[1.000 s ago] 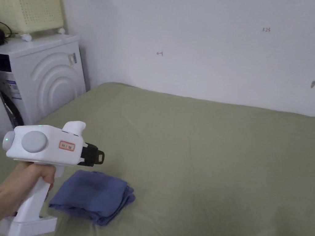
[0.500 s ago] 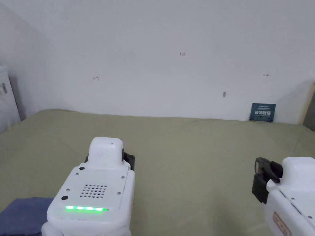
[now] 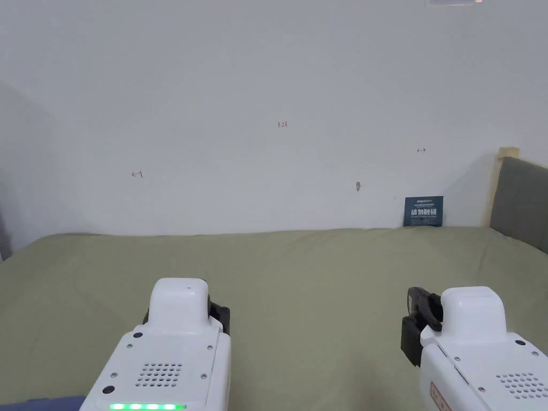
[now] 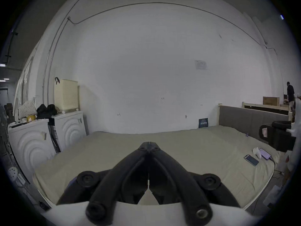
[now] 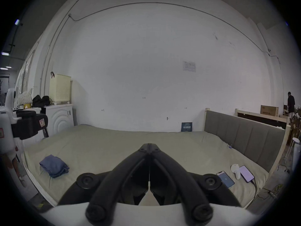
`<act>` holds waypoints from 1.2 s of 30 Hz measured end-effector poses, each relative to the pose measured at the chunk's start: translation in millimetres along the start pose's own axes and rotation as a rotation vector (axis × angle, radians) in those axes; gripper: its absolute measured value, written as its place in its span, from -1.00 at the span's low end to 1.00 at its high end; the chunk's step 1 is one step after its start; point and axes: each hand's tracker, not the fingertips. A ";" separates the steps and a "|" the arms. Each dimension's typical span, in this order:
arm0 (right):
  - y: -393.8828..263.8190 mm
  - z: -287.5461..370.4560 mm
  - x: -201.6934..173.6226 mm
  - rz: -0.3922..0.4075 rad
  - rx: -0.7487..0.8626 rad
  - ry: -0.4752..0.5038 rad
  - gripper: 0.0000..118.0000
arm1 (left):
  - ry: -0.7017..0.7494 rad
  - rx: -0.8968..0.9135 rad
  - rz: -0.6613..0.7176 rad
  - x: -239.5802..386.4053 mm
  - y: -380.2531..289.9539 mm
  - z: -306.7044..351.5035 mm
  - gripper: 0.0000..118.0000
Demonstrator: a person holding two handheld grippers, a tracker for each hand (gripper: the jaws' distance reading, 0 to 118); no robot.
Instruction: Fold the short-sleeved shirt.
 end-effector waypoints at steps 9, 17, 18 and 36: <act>6.1 2.0 -4.0 0.007 0.022 -0.013 -0.96 | -0.022 0.012 0.014 -0.3 4.0 4.0 -1.00; 7.8 1.6 -1.3 -0.011 0.033 -0.039 0.98 | -0.039 0.005 0.048 -5.0 4.2 -1.7 1.00; 8.5 3.4 -2.3 -0.007 0.039 -0.048 0.98 | -0.012 -0.008 0.039 -4.1 5.4 -3.1 1.00; 10.6 -3.4 -2.8 0.008 0.017 -0.026 0.98 | 0.004 -0.005 0.059 -15.8 0.9 -5.0 1.00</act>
